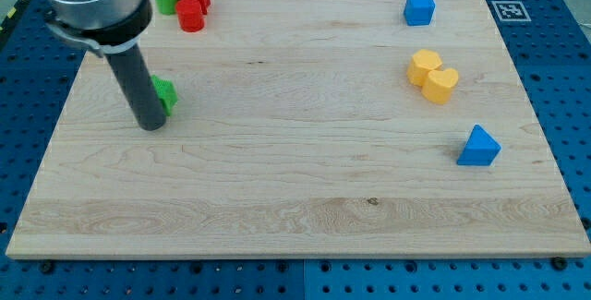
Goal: Move the green star below the red circle
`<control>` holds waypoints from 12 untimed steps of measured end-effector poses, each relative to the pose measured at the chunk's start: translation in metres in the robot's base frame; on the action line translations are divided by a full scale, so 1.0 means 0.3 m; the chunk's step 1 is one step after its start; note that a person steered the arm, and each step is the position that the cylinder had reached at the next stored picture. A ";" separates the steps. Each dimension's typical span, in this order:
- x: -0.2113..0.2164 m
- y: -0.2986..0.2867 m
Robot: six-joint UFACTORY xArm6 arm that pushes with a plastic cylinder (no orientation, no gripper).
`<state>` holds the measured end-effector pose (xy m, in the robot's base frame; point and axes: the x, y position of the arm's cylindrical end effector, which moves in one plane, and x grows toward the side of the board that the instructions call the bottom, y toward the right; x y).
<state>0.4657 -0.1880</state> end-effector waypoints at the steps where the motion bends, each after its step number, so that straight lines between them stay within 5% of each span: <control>1: -0.020 -0.024; 6: -0.203 0.069; 10: -0.496 0.069; 12: -0.425 0.108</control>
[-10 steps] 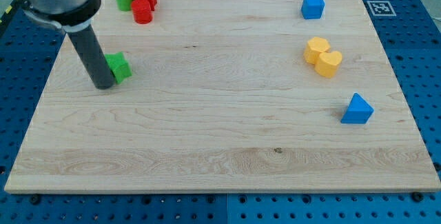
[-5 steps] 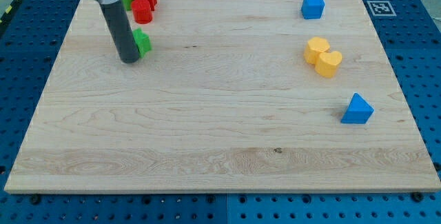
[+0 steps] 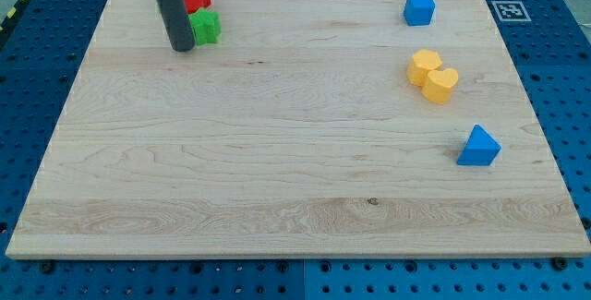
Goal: Move the green star below the red circle
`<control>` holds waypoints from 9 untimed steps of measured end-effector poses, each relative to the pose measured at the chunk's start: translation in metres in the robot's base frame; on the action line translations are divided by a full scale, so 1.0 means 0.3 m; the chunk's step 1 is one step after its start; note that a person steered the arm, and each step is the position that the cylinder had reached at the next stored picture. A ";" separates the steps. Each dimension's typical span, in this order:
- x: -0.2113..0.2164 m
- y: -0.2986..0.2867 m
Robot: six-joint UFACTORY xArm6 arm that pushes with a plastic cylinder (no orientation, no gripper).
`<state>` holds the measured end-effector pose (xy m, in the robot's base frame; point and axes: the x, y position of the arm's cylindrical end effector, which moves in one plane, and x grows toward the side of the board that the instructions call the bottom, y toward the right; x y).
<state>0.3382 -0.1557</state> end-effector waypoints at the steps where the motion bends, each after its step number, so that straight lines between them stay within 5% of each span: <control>1: 0.016 0.158; 2: 0.015 0.248; 7: -0.138 -0.142; 8: -0.138 -0.241; 9: 0.011 -0.162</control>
